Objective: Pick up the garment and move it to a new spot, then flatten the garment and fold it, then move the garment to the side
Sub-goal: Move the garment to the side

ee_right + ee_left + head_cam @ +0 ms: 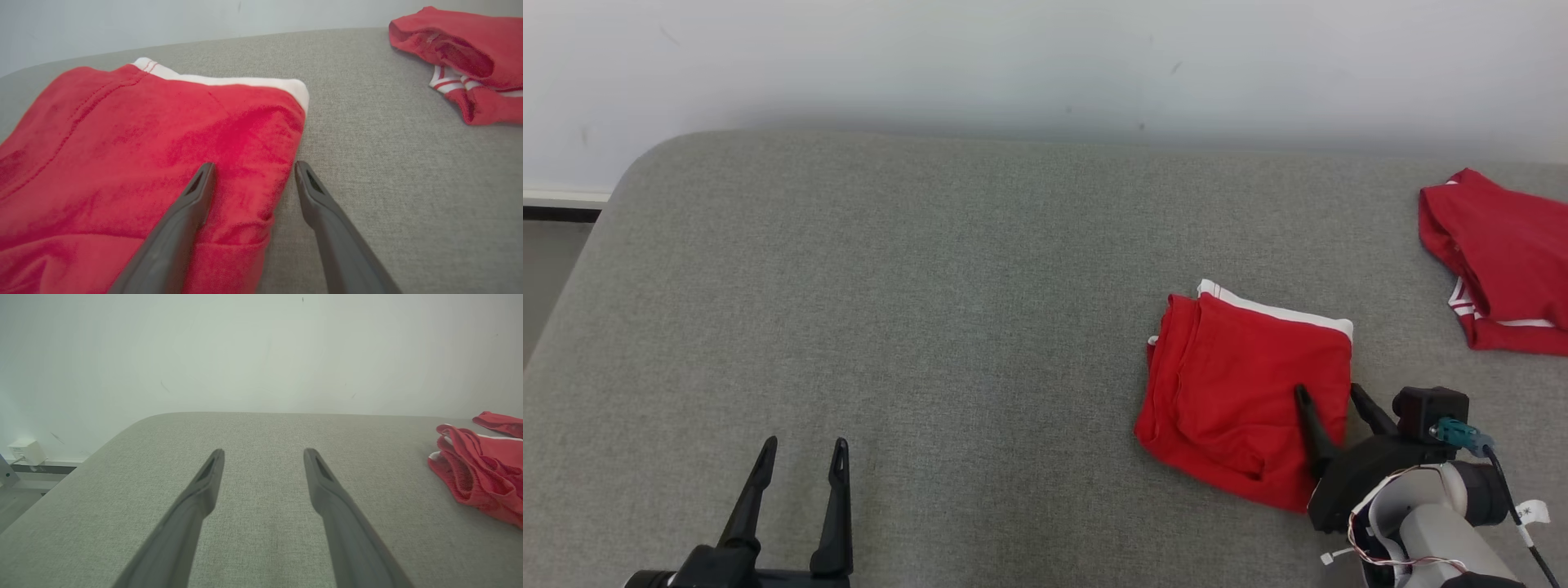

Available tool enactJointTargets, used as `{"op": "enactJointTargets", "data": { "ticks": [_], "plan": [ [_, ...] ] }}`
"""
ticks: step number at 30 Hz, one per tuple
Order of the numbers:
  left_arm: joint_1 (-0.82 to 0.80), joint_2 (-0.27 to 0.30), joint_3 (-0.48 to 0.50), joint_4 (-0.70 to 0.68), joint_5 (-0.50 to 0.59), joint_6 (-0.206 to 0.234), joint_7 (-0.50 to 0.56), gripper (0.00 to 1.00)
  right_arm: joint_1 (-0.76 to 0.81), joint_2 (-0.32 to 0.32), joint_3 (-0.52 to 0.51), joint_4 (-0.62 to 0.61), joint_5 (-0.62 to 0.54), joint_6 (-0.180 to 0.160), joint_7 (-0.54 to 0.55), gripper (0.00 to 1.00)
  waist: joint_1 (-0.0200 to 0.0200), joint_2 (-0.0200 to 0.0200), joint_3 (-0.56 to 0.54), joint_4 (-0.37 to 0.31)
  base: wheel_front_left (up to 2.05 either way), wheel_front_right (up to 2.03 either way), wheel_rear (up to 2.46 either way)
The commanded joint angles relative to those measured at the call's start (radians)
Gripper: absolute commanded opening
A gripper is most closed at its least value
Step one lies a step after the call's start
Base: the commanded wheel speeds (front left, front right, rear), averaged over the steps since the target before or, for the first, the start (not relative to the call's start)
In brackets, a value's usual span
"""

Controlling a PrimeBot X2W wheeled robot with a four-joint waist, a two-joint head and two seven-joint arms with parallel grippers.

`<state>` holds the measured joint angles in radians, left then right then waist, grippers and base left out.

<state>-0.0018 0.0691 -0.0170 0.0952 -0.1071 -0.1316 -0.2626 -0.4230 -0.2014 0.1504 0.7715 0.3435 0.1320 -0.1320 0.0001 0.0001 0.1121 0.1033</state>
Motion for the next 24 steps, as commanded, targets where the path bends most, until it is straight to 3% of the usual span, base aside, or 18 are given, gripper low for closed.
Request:
{"op": "enactJointTargets", "data": {
  "ticks": [1, 9, 10, 11, 12, 24],
  "plan": [
    [-0.012, -0.003, 0.005, 0.003, 0.0, 0.003, -0.003, 1.0, -0.017, 0.014, 0.001, 0.036, 0.019, -0.003, 0.004, 1.0, -0.0001, -0.0001, 0.012, 0.006, 0.0, 0.0, 0.0],
    [-0.027, -0.005, 0.009, 0.005, 0.005, 0.003, -0.003, 1.0, -0.036, 0.059, 0.038, 0.172, 0.082, -0.003, 0.013, 1.0, -0.0001, -0.0001, 0.027, 0.006, 0.0, 0.0, 0.0],
    [-0.029, -0.005, 0.011, 0.004, 0.005, 0.003, -0.003, 1.0, -0.04, 0.063, 0.043, 0.181, 0.09, -0.003, 0.01, 0.77, -0.0001, -0.0001, 0.028, 0.004, 0.0, 0.0, 0.0],
    [-0.03, -0.005, 0.013, 0.003, 0.005, 0.003, -0.003, 1.0, -0.044, 0.064, 0.05, 0.187, 0.094, -0.003, 0.005, 0.45, -0.0001, -0.0001, 0.03, 0.0, 0.0, 0.0, 0.0],
    [-0.031, -0.006, 0.015, 0.003, 0.005, 0.003, -0.003, 1.0, -0.05, 0.062, 0.058, 0.192, 0.098, -0.003, 0.002, 0.0, -0.0001, -0.0001, 0.032, -0.003, 0.0, 0.0, 0.0],
    [-0.082, 0.002, -0.005, -0.008, 0.002, 0.003, -0.003, 1.0, -0.21, -0.074, 0.212, 0.161, 0.071, -0.003, 0.013, 0.0, -0.0001, -0.0001, 0.115, -0.037, 0.0, 0.0, 0.0]
  ]
}}
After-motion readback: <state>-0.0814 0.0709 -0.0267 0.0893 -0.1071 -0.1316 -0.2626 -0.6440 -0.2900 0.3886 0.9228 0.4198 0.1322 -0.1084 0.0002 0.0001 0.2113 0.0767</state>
